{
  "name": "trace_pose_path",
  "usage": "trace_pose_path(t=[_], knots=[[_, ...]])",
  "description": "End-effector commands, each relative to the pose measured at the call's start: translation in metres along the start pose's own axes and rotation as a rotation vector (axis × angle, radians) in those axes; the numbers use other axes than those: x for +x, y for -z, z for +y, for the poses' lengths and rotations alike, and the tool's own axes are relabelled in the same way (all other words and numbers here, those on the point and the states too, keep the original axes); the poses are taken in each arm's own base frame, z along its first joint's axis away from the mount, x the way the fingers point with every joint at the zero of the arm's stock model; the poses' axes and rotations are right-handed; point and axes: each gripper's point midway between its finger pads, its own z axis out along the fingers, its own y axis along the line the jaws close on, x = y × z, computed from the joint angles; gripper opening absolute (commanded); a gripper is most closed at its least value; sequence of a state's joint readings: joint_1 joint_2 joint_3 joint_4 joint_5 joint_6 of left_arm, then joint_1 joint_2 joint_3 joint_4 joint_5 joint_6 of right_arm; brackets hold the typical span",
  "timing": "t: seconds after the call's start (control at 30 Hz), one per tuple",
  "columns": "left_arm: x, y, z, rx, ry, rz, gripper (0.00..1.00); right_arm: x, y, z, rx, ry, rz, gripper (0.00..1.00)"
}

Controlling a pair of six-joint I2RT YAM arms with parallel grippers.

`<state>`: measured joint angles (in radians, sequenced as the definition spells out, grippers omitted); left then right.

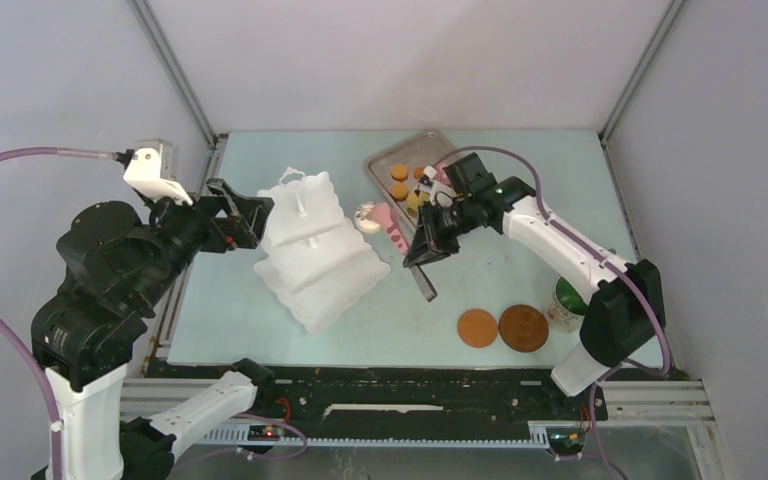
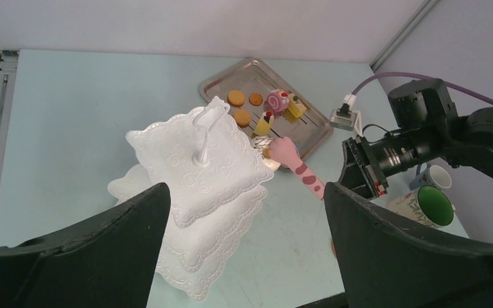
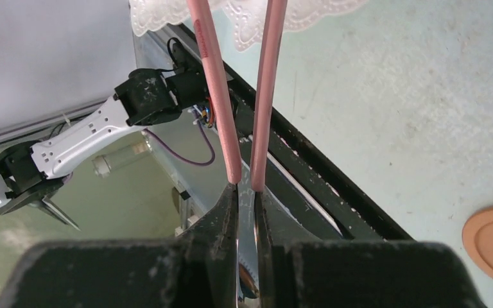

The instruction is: Serve the afternoon tea

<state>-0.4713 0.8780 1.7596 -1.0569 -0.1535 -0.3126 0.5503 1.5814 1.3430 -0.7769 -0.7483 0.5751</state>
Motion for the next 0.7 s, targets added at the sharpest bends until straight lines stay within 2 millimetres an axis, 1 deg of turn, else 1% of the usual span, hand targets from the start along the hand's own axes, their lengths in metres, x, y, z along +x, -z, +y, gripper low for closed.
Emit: trace_pose_path(t=[0.0,0.13,0.23,0.33,0.47,0.6,0.67], knots=[[-0.006,0.0,0.0,0.003,-0.019,-0.03,0.97,-0.019,-0.004,0.028,0.035,0.118,-0.004,0.06],[-0.01,0.009,0.007,-0.025,-0.044,-0.044,0.98,-0.015,-0.018,0.043,0.074,0.19,0.065,0.06],[-0.012,0.011,0.009,-0.034,-0.054,-0.051,0.98,-0.006,-0.025,0.048,0.067,0.196,0.113,0.07],[-0.013,0.012,0.011,-0.045,-0.049,-0.056,0.98,0.001,-0.027,0.046,0.062,0.183,0.136,0.07],[-0.011,0.008,0.011,-0.048,-0.037,-0.053,0.98,0.01,-0.03,0.047,0.059,0.195,0.17,0.08],[-0.011,0.007,0.009,-0.042,-0.035,-0.049,0.98,0.009,-0.039,0.04,0.09,0.186,0.189,0.1],[-0.011,0.007,0.01,-0.044,-0.036,-0.048,0.98,0.006,-0.042,0.042,0.09,0.191,0.187,0.13]])
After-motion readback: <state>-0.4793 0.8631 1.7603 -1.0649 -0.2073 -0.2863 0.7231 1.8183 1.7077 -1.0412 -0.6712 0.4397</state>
